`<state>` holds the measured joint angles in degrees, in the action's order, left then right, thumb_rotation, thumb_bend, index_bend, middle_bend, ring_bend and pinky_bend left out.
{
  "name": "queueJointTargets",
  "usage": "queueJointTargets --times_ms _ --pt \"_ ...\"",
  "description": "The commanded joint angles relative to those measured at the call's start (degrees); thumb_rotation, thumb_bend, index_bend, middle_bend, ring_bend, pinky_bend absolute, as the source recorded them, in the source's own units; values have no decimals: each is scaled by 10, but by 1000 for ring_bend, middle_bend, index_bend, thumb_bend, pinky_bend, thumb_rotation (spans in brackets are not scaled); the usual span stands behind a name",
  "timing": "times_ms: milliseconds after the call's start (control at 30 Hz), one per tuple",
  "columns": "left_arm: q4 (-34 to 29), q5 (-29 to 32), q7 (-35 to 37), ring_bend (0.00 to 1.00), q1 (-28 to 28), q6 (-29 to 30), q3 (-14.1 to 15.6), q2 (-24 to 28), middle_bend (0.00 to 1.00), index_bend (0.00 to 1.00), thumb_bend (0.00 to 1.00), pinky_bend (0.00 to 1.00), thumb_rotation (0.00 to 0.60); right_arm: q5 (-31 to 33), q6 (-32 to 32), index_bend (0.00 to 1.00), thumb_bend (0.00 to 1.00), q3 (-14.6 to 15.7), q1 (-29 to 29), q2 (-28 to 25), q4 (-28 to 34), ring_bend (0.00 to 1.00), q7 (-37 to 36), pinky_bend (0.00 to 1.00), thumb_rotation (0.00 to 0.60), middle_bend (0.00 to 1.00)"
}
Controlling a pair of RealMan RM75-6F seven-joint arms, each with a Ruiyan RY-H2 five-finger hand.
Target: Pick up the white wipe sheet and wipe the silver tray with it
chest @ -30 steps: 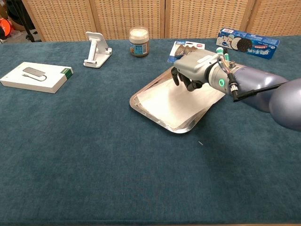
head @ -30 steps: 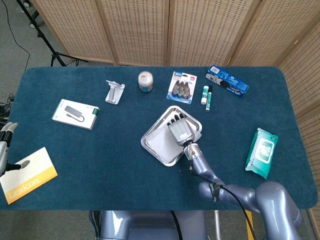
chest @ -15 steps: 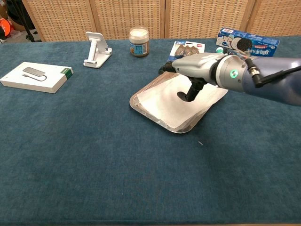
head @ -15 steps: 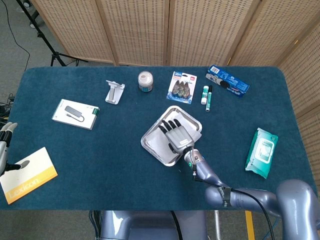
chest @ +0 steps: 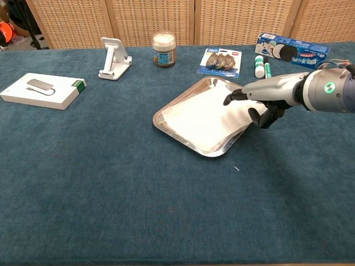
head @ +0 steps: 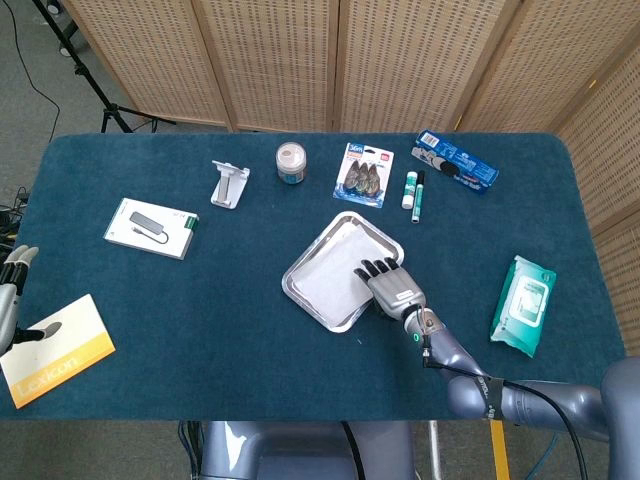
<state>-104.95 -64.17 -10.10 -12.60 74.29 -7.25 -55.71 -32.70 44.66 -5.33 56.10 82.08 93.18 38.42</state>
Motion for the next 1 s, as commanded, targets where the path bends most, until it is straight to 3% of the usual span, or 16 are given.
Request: queueJointTargets --times_ms 33,733,1000 --pt "0 1 -1 0 -1 -1 0 -1 0 0 0 0 600 1 -2 0 922 9 4 6 -9 0 -6 0 600 0" --pt "1 4 -4 0 -2 -2 0 -2 0 0 0 0 600 43 16 0 981 41 41 63 -70 0 11 0 600 0" --pt "1 5 -3 0 -2 -3 0 -2 0 0 0 0 600 56 30 0 981 41 50 81 -85 0 22 0 600 0"
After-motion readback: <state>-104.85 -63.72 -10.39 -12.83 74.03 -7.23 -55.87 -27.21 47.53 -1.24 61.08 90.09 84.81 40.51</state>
